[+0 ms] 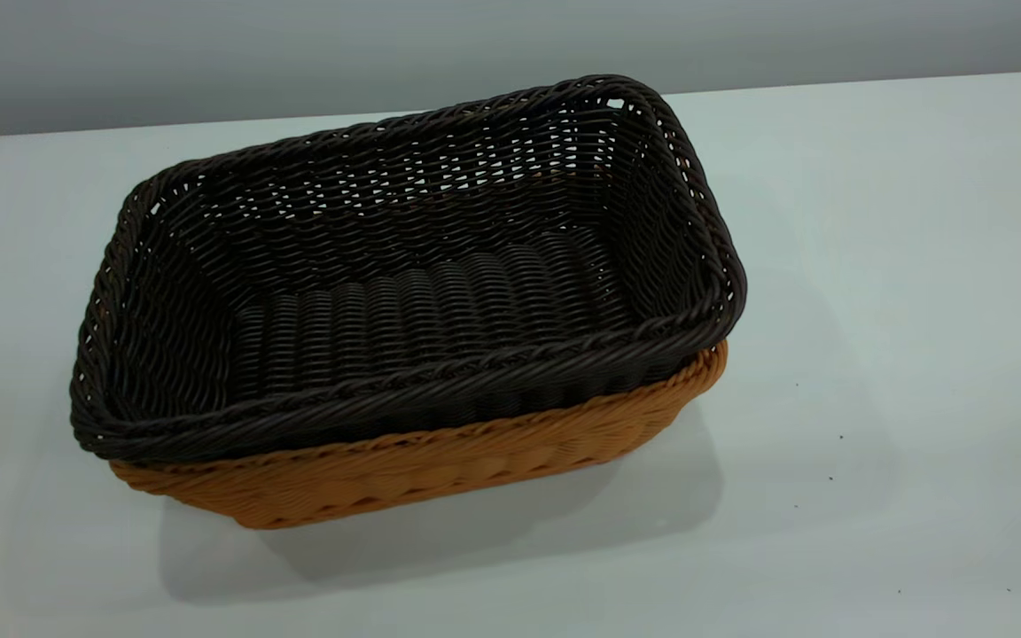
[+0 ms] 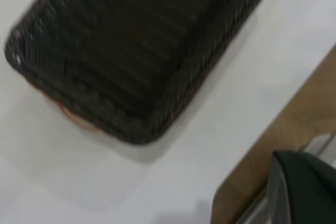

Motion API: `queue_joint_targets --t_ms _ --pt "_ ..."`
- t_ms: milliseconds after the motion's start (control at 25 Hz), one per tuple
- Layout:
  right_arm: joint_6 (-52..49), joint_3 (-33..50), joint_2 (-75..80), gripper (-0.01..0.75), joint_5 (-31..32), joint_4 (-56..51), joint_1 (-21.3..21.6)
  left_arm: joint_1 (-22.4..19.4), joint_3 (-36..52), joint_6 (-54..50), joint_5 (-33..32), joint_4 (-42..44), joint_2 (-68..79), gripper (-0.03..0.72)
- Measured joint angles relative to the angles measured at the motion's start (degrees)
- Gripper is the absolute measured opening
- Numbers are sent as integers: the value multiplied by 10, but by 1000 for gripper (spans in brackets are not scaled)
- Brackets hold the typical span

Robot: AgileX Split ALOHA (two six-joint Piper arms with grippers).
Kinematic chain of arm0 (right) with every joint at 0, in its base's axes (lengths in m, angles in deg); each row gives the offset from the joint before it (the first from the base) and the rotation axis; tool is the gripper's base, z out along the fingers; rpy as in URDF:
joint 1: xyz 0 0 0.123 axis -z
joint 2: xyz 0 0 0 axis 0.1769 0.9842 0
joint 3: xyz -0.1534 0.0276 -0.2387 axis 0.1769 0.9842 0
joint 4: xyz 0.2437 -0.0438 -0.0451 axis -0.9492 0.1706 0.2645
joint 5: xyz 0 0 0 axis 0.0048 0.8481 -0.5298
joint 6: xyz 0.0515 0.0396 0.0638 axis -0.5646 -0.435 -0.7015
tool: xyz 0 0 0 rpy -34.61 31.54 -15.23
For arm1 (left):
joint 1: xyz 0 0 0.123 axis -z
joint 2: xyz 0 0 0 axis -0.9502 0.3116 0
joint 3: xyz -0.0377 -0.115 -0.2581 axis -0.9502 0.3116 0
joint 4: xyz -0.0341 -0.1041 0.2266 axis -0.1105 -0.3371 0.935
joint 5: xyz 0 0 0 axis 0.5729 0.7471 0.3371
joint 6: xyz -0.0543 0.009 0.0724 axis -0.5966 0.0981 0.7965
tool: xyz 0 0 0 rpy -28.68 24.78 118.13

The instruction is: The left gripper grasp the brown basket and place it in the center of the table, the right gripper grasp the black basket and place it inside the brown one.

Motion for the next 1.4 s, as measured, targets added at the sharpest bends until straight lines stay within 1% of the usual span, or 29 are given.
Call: queue_joint_targets --t_ms 160,280,440,560,760,1400 --pt "-4 0 0 6 -14 2 0 0 52 -1 9 -32 -56 -1" --pt "-5 0 0 6 -13 2 0 0 98 -2 5 -56 -103 -1" --pt "-5 0 0 6 -12 1 0 0 142 -2 -1 -57 -171 -1" --pt "-6 0 0 6 -12 1 0 0 146 -2 -7 -55 -219 -1" --pt "1 2 0 6 -11 -3 0 -1 152 -2 -35 -38 -272 -1" --pt "3 2 1 6 -10 -9 0 -1 164 -3 -20 -39 -331 -1"
